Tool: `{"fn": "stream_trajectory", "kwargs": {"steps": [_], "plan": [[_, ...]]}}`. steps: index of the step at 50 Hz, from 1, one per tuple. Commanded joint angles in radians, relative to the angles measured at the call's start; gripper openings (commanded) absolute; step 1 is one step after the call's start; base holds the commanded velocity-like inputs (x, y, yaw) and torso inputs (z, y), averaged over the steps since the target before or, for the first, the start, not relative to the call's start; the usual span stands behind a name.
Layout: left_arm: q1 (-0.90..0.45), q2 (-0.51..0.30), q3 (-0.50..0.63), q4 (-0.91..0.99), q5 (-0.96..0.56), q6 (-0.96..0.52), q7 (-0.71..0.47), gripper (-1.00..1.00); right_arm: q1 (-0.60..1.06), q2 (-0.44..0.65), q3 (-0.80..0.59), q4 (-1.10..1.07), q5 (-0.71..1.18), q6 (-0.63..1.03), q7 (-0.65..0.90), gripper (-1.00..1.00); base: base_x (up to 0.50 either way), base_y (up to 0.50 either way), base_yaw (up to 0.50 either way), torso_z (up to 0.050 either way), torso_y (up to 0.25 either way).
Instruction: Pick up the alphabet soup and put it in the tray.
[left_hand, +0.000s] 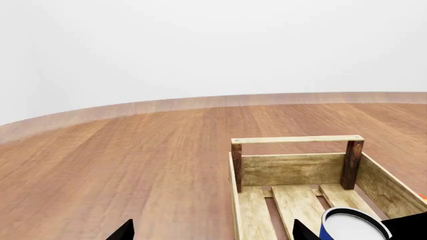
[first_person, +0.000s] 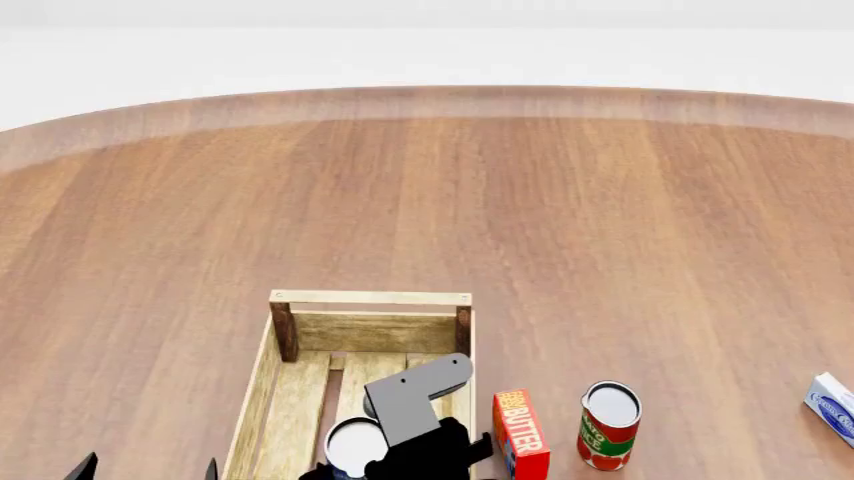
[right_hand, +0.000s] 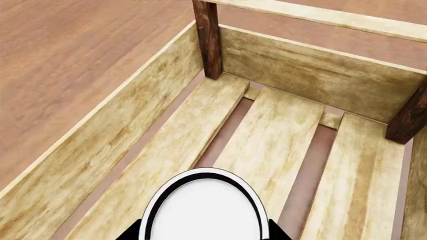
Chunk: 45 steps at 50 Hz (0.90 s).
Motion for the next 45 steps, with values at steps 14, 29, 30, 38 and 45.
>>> {"fn": "stream_trajectory", "kwargs": {"steps": [14,29,30,38,45], "plan": [[0.000,-0.004,0.006,0.002,0.000,0.003,-0.006,1.00,0.015,0.000,0.011,0.015,-0.013,-0.027,0.021,1.00,0.00,0.00,0.00,0.000,0.001],[-0.002,-0.005,0.010,0.002,0.000,0.005,-0.009,1.00,0.031,0.000,0.015,-0.001,-0.031,-0.120,0.058,1.00,0.00,0.00,0.00,0.000,0.001],[-0.002,-0.005,0.010,0.002,0.000,0.005,-0.009,1.00,0.032,0.000,0.015,-0.003,-0.033,-0.126,0.061,1.00,0.00,0.00,0.00,0.000,0.000],[0.007,-0.014,0.004,0.036,0.005,0.008,-0.026,1.00,0.041,0.146,0.005,-0.318,-0.061,-0.156,0.243,1.00,0.00,0.00,0.00,0.000,0.000],[0.020,-0.029,-0.013,0.100,0.002,0.023,-0.044,1.00,0.036,0.274,0.006,-0.583,-0.081,-0.182,0.387,1.00,0.00,0.00,0.00,0.000,0.000]]}}
